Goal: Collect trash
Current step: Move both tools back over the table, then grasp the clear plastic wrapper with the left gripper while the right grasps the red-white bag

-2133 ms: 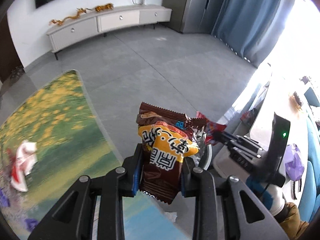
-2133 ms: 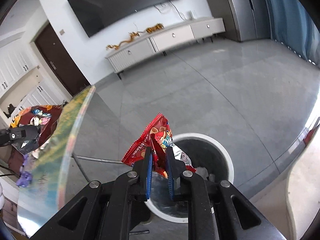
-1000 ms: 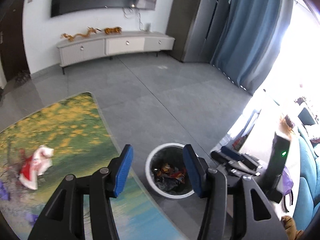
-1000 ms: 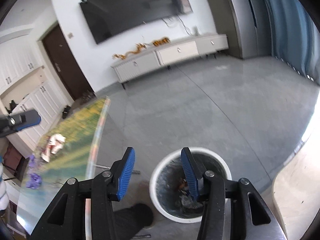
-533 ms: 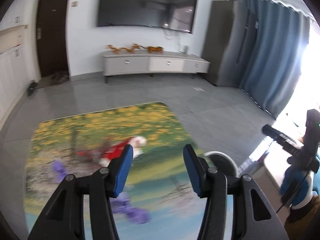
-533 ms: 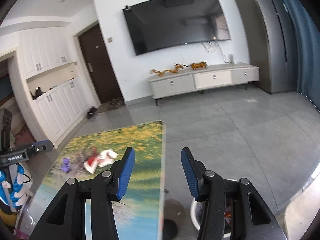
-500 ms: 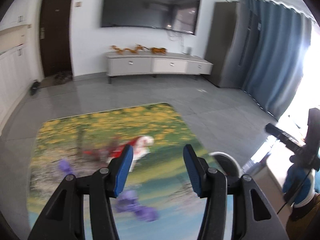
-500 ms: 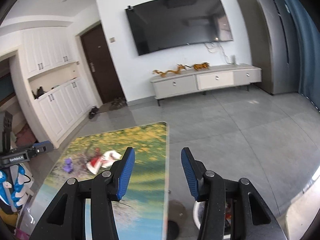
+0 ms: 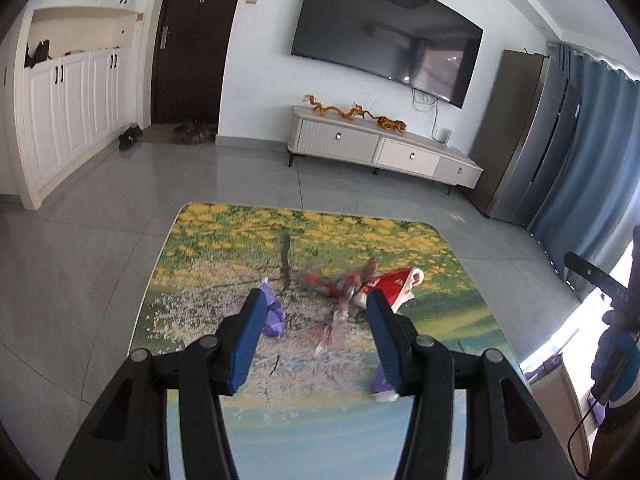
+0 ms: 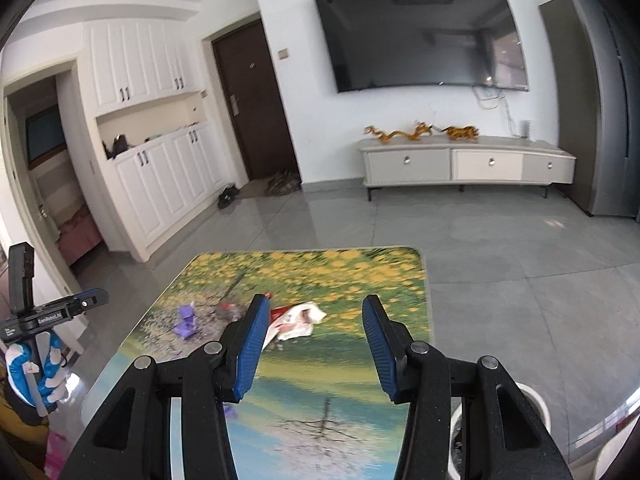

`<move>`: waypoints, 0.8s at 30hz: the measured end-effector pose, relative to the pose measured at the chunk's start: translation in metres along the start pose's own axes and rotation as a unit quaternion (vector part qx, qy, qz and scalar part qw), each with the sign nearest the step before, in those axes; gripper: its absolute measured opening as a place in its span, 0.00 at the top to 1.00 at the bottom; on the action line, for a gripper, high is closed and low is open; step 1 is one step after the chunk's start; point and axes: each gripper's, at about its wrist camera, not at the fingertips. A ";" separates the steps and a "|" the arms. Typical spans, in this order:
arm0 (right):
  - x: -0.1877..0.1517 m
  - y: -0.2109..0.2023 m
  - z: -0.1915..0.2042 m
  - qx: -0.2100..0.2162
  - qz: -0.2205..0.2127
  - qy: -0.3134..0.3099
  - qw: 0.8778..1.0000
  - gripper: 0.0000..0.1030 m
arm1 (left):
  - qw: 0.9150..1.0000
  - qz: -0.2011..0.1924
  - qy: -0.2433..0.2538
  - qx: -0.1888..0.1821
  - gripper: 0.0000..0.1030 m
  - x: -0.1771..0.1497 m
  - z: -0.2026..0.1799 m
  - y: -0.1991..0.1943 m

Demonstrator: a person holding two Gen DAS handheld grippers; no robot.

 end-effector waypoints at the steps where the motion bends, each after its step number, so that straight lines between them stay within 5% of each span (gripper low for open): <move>1: 0.002 0.010 0.006 0.008 0.010 -0.003 1.000 0.56 | 1.000 0.007 0.003 -0.001 0.51 -0.002 0.002 0.006; 11: 0.000 0.108 0.034 0.074 0.110 0.002 0.991 0.56 | 0.995 0.079 0.059 -0.017 0.51 -0.021 -0.016 0.073; 24: -0.032 0.222 0.010 0.150 0.196 0.154 0.957 0.56 | 0.982 0.157 0.100 0.006 0.51 -0.033 -0.027 0.168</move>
Point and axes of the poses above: each gripper's, at about its wrist camera, not at the fingertips, and y roughly the way its jaws point, z to its left, x to its top, and after that the axes turned 11 degrees about -y, right-handed
